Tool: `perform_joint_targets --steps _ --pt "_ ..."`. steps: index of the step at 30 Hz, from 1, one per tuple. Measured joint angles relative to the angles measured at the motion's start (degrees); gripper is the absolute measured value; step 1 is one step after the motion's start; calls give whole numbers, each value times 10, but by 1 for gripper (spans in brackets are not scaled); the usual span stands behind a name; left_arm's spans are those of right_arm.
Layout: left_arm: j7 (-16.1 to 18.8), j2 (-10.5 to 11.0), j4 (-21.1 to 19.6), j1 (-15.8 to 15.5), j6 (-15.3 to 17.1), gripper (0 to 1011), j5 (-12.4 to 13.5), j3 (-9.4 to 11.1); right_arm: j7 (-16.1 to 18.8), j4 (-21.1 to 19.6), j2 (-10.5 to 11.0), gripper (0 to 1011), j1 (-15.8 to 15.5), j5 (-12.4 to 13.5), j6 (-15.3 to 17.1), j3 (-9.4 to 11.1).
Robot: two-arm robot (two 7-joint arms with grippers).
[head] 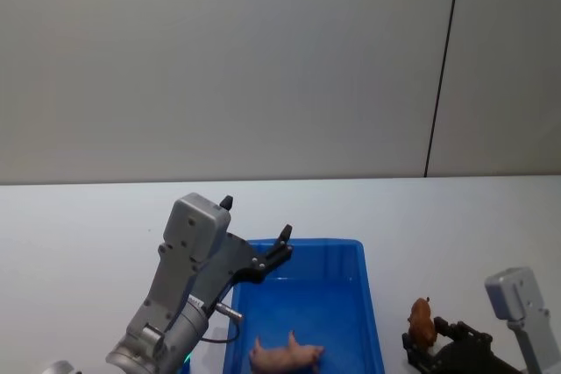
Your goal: Pick up the two dolls from the table and place them into the box.
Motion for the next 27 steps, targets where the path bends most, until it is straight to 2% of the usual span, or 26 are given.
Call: perform_joint_targets --steps 8,20,27 --pt "0 0 0 0 0 1001 0 0 -7 5 -4 427 2 -7 -12 -2" --pt "0 0 0 0 0 1001 0 0 -19 -17 -3 425 -2 -32 -46 -5" --pt "0 0 0 0 0 1001 0 0 -3 -45 -3 425 2 -39 -62 -6"
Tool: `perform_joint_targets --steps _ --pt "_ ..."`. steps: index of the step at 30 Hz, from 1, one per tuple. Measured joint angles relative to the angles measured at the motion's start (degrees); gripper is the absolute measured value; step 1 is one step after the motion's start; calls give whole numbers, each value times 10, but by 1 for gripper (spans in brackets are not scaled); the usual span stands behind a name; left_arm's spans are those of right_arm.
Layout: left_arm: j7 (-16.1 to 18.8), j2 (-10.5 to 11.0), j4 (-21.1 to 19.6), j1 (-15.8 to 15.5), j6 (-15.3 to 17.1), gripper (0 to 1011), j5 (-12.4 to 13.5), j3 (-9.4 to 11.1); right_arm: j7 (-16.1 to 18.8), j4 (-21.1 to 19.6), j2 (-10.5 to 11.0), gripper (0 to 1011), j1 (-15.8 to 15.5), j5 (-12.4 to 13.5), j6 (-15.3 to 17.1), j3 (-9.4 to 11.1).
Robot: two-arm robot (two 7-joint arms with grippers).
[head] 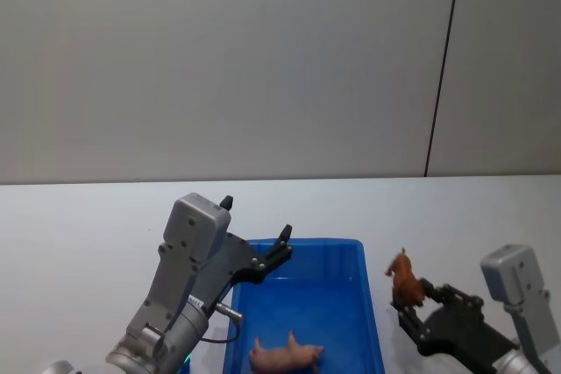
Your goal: Pick up the two dolls from the table and place them into the box.
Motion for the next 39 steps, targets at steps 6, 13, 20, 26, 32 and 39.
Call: perform_joint_targets --steps 6,13,20,26,32,39 --pt "0 0 0 0 0 1001 0 0 30 -18 -5 425 13 1 -1 -3" --pt "0 0 0 0 0 1001 0 0 73 -21 -22 425 39 7 18 -10" --pt "0 0 0 0 0 1001 0 0 109 1 -44 572 70 11 47 -19" --pt "0 0 0 0 0 1001 0 0 125 18 -54 787 87 11 59 -24" --pt "0 0 0 0 0 1001 0 0 131 24 -53 942 91 9 59 -22" --pt "0 0 0 0 0 1001 0 0 130 16 -35 1001 82 17 47 -11"
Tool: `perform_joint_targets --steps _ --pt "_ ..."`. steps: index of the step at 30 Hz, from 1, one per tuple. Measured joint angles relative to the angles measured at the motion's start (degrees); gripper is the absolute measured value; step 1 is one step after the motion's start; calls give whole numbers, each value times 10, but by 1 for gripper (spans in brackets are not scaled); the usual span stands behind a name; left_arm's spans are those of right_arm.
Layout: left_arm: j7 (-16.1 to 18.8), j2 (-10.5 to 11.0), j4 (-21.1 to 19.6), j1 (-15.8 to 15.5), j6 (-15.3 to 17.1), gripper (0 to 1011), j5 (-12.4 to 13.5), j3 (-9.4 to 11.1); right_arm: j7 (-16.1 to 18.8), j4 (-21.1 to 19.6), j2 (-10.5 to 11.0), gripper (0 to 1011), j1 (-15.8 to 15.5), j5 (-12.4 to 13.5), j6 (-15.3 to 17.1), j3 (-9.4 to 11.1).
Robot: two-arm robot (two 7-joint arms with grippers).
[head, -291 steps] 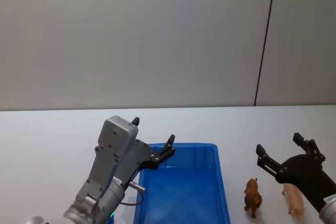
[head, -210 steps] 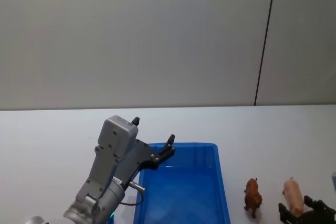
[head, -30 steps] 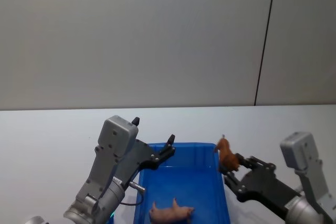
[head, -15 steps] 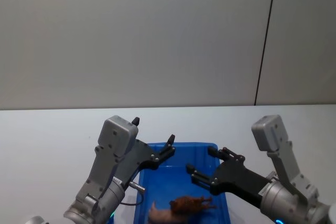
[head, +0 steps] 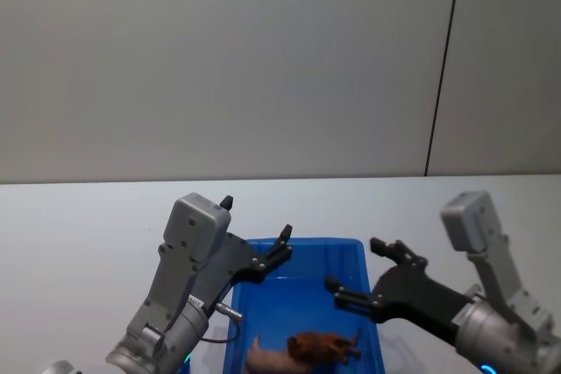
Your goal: Pick up the two dolls from the table and place them into the box.
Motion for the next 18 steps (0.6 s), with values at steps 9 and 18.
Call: perform_joint_targets --steps 9,18 --pt "0 0 0 0 0 1001 0 0 -10 -23 36 1001 -31 37 -26 23" --pt "1 0 0 1 1 1001 1 0 -18 -40 63 1001 -57 68 -45 39"
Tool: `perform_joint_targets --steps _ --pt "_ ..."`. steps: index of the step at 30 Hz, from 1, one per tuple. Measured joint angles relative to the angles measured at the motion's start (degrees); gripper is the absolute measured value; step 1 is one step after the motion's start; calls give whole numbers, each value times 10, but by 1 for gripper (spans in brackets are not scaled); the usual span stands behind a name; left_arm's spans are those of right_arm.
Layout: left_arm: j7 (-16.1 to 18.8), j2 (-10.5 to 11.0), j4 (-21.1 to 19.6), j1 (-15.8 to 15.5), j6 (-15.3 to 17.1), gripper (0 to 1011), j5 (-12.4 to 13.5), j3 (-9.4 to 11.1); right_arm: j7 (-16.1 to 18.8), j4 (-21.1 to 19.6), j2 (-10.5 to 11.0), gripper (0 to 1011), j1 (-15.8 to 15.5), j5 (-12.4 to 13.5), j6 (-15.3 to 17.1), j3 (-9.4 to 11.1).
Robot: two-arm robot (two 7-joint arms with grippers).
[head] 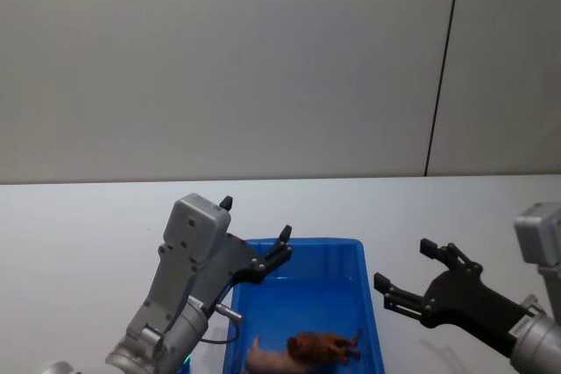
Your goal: Pick up the two dolls from the table and place them into the box.
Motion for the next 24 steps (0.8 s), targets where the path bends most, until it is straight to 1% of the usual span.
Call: perform_joint_targets --steps 7,12,16,17,20,24 --pt "17 7 -10 10 11 1001 3 -2 -3 -6 10 1001 -10 11 -8 6" --pt "40 16 -24 24 26 1001 1 -5 -4 -9 14 1001 -14 16 -11 9" --pt "69 31 -40 45 43 1001 -8 -9 -5 -11 17 1001 -17 20 -13 11" --pt "69 31 -40 45 43 1001 -8 -9 -5 -11 18 1001 -17 20 -13 11" --pt "94 44 -52 65 57 1001 -20 -12 -6 -12 19 1001 -18 22 -14 12" --pt "113 55 -59 83 66 1001 -30 -15 -6 -13 20 1001 -20 23 -15 13"
